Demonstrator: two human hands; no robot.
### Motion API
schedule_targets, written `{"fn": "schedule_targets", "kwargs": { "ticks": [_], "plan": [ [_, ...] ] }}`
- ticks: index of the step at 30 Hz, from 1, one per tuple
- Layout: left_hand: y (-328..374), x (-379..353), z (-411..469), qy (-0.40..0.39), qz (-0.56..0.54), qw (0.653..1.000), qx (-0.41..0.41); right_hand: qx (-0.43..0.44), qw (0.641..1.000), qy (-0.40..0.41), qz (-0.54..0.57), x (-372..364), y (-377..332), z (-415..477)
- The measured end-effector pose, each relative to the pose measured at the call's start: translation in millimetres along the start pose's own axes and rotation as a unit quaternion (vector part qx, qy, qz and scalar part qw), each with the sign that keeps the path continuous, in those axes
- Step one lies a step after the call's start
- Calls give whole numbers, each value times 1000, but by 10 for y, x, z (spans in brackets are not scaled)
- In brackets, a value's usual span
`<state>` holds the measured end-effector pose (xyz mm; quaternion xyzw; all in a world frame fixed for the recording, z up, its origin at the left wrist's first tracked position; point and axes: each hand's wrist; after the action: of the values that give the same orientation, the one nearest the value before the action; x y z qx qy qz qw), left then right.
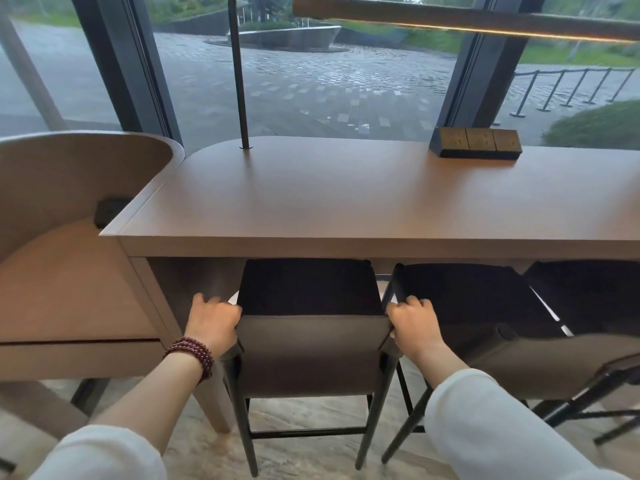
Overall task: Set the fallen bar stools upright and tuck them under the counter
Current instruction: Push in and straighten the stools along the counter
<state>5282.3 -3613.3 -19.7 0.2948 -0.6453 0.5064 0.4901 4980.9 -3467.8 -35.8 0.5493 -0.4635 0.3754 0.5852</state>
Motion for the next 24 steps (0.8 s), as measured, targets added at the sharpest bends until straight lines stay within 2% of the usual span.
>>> {"fn": "schedule_targets", "kwargs": {
  "ticks": [6,11,13,15,20,24],
  "plan": [
    [21,-95,-180,-4,-16,1000,-6,10,1000,10,22,-64,-27,-122],
    [73,-159,-330,-2,-22,1000,-9,-17,999,27,25,-109,-77,-232],
    [71,-146,-347,-1,-23,1000,-7,-10,998,64,25,-163,-61,-243],
    [86,-137,-357,4,-28,1000,-9,-3,997,68,28,-174,-69,-259],
    [259,-188,-406,73,-77,993,-58,85,990,93,65,-149,-181,-243],
    [239,-241,-361,155,-91,980,-84,99,985,88,106,-135,-230,-183]
  ]
}}
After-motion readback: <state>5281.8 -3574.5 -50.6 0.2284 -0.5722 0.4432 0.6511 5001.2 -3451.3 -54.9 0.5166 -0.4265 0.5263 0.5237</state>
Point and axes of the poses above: each hand's wrist, its own z-axis towards the middle knuckle, its own x-axis out of the back of the hand, y = z × x, and after that the axes turned 11 degrees about x, right-handed
